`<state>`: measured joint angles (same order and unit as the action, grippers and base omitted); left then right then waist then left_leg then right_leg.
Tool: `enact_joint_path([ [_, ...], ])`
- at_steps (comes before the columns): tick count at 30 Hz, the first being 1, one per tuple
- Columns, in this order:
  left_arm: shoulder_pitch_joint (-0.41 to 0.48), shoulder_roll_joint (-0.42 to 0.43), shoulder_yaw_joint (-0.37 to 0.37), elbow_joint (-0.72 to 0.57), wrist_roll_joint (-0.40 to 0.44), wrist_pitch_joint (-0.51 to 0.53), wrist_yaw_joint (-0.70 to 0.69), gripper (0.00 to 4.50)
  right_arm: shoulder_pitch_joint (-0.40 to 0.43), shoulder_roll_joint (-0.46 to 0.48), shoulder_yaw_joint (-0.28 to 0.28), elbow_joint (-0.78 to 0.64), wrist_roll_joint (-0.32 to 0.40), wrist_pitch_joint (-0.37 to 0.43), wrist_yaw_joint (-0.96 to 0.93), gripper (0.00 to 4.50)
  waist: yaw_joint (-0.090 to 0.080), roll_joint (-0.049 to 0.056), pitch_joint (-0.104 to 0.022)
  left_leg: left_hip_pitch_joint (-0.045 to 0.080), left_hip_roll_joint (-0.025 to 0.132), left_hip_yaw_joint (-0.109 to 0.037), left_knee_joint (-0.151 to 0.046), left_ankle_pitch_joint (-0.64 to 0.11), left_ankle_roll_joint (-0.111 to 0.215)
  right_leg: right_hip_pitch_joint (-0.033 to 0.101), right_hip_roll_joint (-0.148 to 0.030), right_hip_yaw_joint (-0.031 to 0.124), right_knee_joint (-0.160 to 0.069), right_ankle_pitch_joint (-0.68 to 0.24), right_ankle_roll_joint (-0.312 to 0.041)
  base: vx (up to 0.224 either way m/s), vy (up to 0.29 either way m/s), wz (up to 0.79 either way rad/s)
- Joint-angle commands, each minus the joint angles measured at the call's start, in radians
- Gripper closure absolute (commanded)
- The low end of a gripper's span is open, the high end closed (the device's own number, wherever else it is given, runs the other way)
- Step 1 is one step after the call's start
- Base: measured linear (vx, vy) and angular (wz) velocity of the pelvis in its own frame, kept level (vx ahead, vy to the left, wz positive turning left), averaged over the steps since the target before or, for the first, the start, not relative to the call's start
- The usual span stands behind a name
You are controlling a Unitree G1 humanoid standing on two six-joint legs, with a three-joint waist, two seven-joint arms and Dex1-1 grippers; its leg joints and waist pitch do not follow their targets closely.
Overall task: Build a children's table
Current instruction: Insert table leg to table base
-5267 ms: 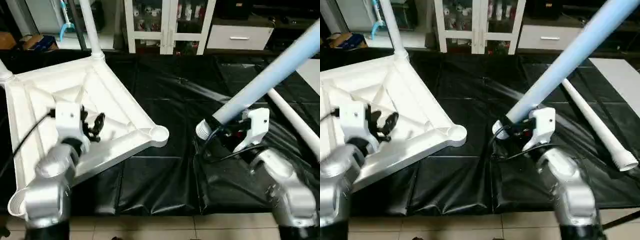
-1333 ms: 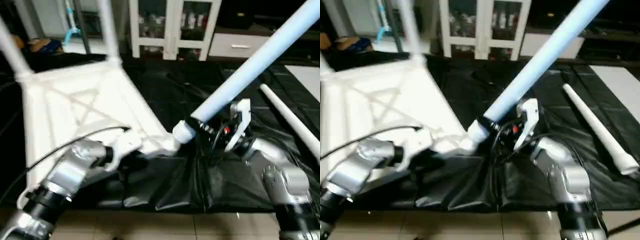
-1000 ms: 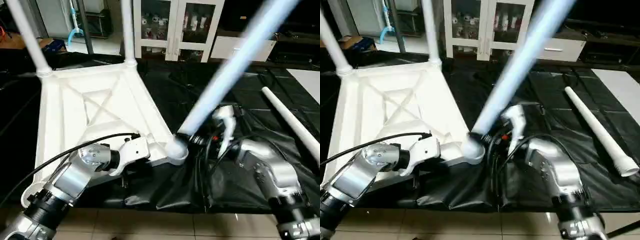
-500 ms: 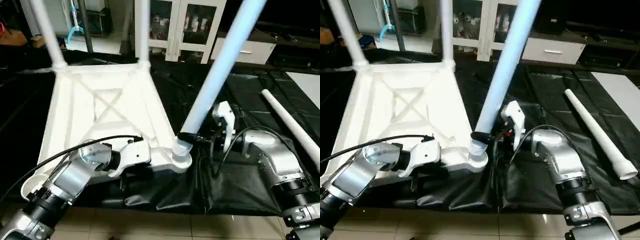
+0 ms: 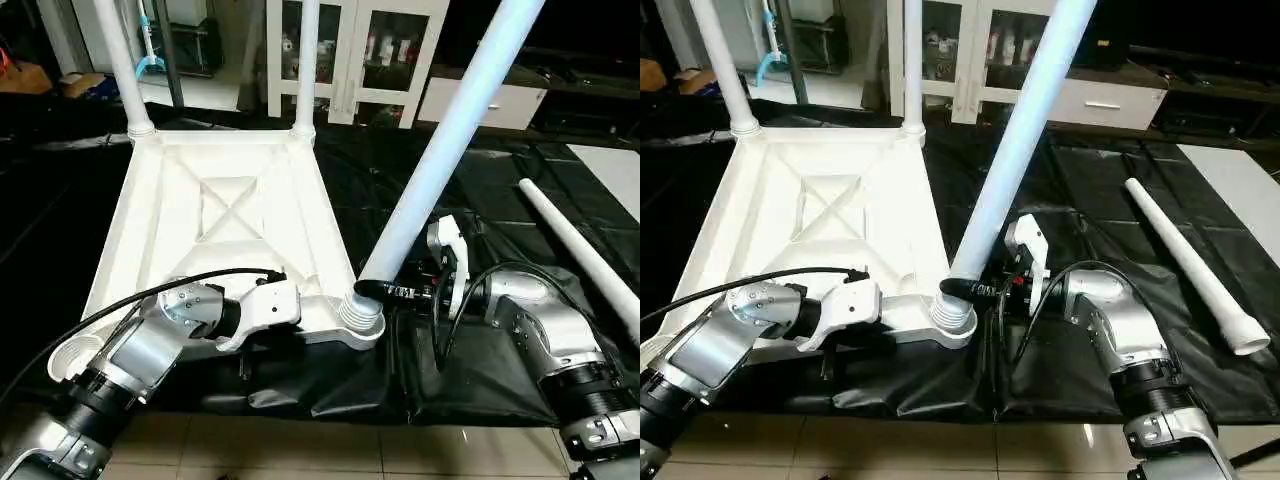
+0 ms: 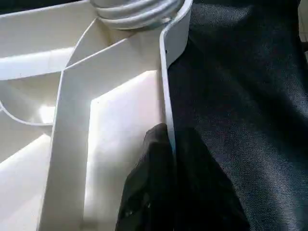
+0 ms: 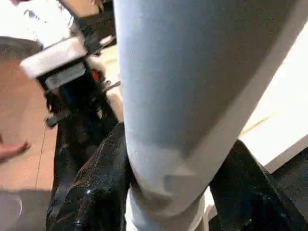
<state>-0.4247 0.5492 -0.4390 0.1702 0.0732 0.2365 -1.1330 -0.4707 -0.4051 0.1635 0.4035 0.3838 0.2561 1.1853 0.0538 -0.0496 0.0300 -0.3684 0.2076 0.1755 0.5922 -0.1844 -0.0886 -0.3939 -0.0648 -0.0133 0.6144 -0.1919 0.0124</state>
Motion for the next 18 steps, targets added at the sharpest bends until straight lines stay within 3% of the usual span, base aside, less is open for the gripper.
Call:
enact_joint_path([
  [1,0.021,0.007,-0.030,0.010,0.012,0.003,-0.018,4.50,-0.002,-0.018,0.005,0.022,-0.035,-0.020,0.008,2.66,-0.010,0.002,-0.042,0.015,0.019,-0.001,-0.078,-0.303,-0.006,0.018,-0.049,0.022,-0.083,-0.325,-0.171,0.000,0.000,0.00],
  [8,0.029,0.015,-0.023,0.002,-0.002,-0.010,-0.037,4.50,-0.020,-0.013,0.017,0.112,-0.082,-0.077,-0.004,2.66,-0.014,0.002,-0.042,0.014,0.019,-0.001,-0.077,-0.303,0.000,0.017,-0.048,0.021,-0.082,-0.321,-0.180,0.000,0.000,0.00],
  [18,0.031,0.010,-0.029,-0.024,-0.014,0.000,-0.057,4.50,-0.033,0.026,0.057,0.185,-0.136,-0.135,-0.014,2.66,-0.033,0.008,-0.038,0.015,0.019,-0.010,-0.082,-0.388,-0.018,0.009,-0.048,0.021,-0.092,-0.409,-0.163,0.000,0.000,0.00],
])
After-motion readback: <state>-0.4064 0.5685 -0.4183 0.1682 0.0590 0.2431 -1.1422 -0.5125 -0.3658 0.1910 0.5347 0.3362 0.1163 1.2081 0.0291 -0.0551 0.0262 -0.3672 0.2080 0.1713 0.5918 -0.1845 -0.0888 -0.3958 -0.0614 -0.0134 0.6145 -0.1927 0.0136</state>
